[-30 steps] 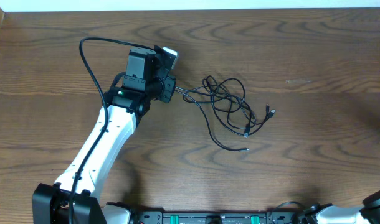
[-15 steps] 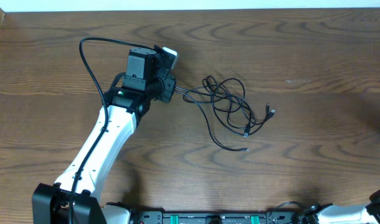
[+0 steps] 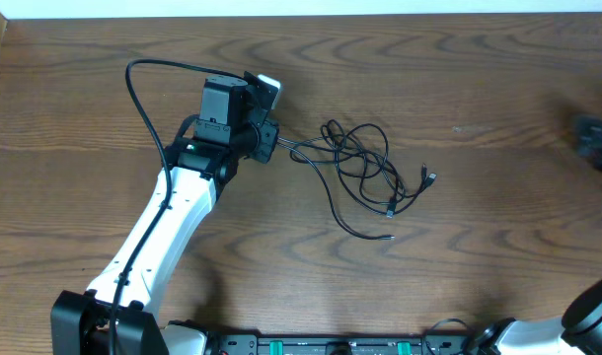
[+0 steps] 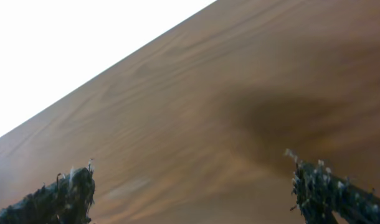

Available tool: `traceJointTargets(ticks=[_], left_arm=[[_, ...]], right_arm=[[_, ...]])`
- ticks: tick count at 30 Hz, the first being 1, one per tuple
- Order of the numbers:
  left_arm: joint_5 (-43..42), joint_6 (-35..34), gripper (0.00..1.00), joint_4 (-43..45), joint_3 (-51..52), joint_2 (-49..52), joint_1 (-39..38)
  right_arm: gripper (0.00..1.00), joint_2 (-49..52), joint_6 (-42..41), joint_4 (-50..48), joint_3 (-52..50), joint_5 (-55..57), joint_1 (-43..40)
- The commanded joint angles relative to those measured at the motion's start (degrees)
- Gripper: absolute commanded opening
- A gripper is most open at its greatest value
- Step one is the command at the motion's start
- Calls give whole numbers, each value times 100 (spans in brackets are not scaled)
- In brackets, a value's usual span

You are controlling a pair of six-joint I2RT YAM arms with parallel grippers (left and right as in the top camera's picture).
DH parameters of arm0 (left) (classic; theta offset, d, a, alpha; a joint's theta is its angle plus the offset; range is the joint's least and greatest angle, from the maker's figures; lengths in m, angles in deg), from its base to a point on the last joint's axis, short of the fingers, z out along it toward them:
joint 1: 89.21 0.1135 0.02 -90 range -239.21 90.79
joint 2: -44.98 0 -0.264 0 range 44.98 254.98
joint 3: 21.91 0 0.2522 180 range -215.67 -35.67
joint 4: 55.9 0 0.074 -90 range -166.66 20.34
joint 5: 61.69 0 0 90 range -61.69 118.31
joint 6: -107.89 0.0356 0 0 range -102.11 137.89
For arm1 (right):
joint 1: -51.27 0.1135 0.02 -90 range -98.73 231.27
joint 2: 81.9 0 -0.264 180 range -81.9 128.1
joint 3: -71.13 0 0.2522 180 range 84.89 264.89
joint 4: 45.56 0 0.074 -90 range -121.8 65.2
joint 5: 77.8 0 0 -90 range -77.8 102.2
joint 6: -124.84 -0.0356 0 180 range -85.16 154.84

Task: Untangle cables
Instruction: 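Bring the right gripper back toward the black cable pile, then grasp black cables from the pile with the right gripper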

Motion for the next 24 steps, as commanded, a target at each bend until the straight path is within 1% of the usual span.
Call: traceJointTargets(ticks=[1,7,11,17,21,24], left_arm=[[31,-31,7,-11,-87,46,20],[28,-35,8,-13,-87,46,20],[28,-256,8,-11,-87,46,20],[28,-282,8,-11,-85,46,20],[28,-291,7,-11,-87,46,20],[28,-291,8,-11,-87,46,20]], right_arm=[[99,-94,-140,280,59,-435,1054],[99,-94,-138,367,59,-409,2459],[99,-94,-144,424,59,-393,3244],[99,-42,-529,442,59,-367,4280],[99,-31,-960,507,59,177,4892],[99,-31,-1091,656,59,590,5191]])
